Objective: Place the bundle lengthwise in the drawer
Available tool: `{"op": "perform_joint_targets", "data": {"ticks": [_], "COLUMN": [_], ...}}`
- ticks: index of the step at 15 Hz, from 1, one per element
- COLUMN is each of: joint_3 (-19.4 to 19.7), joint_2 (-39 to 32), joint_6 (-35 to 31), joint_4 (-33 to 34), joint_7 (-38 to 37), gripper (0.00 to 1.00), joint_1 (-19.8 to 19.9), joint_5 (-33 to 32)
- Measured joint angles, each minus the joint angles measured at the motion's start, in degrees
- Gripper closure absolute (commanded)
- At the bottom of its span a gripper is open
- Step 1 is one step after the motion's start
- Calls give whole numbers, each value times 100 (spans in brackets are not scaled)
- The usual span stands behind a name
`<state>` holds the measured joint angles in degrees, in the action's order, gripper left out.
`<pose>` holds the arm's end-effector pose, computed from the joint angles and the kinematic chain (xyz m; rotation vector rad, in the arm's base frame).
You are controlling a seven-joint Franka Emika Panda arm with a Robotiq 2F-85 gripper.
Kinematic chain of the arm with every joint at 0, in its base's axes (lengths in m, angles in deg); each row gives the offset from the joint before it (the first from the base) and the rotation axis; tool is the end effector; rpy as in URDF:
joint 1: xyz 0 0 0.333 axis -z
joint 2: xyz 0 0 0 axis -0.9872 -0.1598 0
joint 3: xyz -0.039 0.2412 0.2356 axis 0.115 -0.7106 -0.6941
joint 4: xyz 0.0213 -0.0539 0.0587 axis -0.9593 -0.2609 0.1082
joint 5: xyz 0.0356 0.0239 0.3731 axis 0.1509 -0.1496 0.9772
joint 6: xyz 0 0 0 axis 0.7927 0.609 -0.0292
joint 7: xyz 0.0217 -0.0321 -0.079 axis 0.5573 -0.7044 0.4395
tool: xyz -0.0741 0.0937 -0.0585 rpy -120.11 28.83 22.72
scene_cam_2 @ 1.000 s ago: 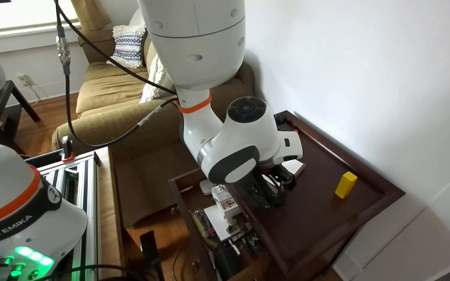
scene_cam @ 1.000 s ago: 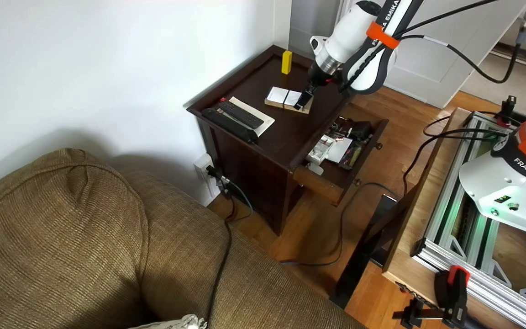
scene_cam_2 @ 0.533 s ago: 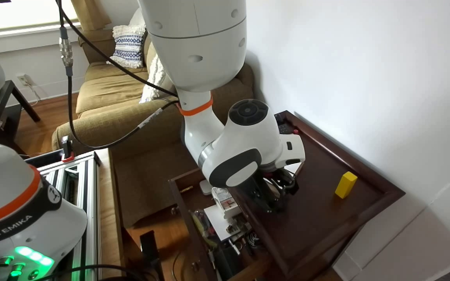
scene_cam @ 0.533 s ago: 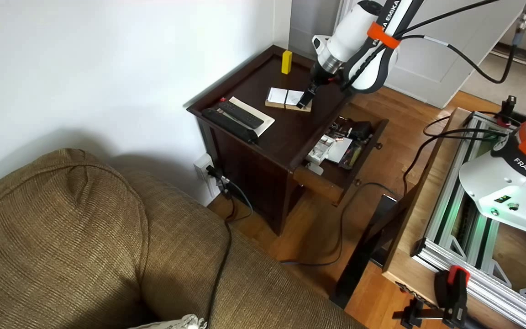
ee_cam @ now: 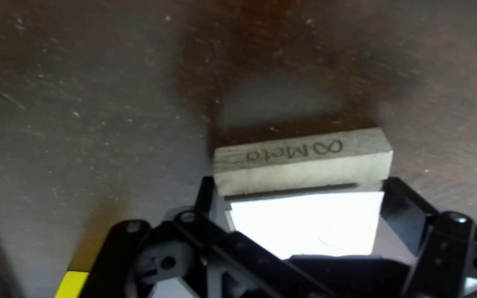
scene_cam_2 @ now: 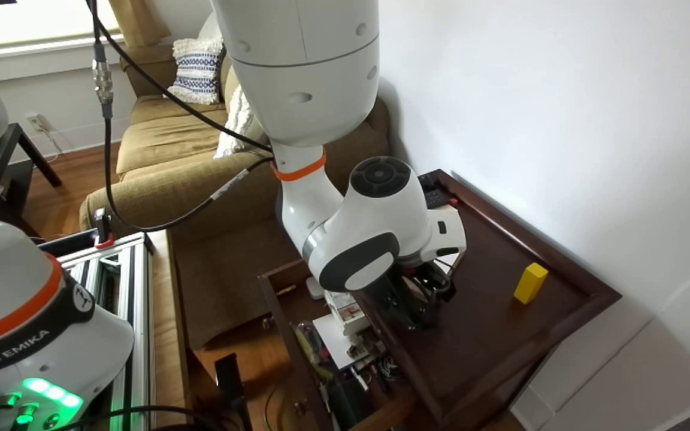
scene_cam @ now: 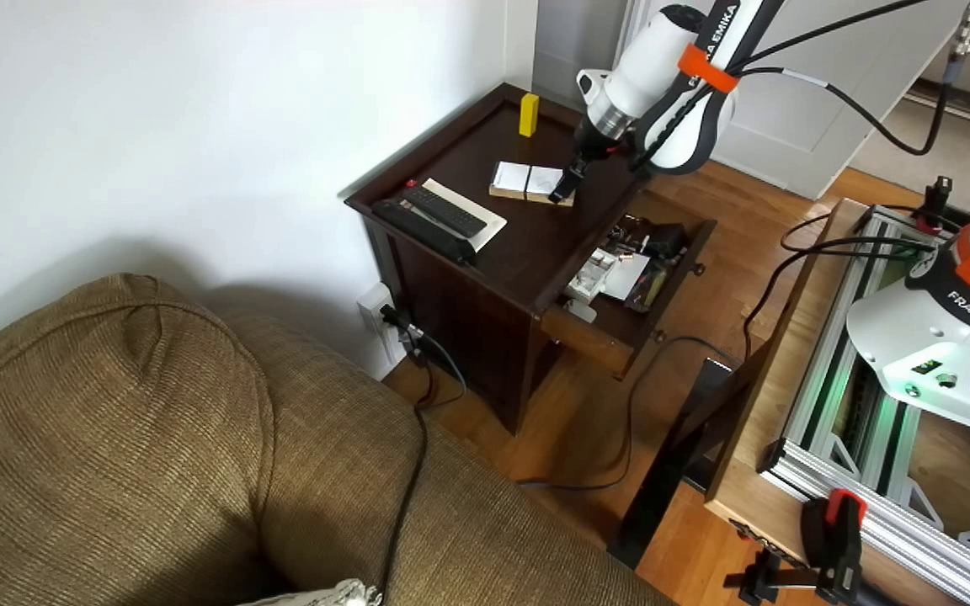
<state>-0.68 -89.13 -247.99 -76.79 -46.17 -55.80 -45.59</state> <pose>0.5170 -0.0898 0.0793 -3.0035 -0.4512 -0.6123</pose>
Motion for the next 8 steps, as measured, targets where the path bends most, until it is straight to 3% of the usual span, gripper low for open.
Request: {"op": "perform_joint_targets", "data": {"ticks": [1, 8], "joint_3": [3, 99], "joint_2": [-20, 98], "joint_6": [-1, 178], "joint_4": [0, -43], "joint_7": [35, -119], "gripper": [31, 31], "joint_1": [1, -207], "joint_5": [-2, 214]}}
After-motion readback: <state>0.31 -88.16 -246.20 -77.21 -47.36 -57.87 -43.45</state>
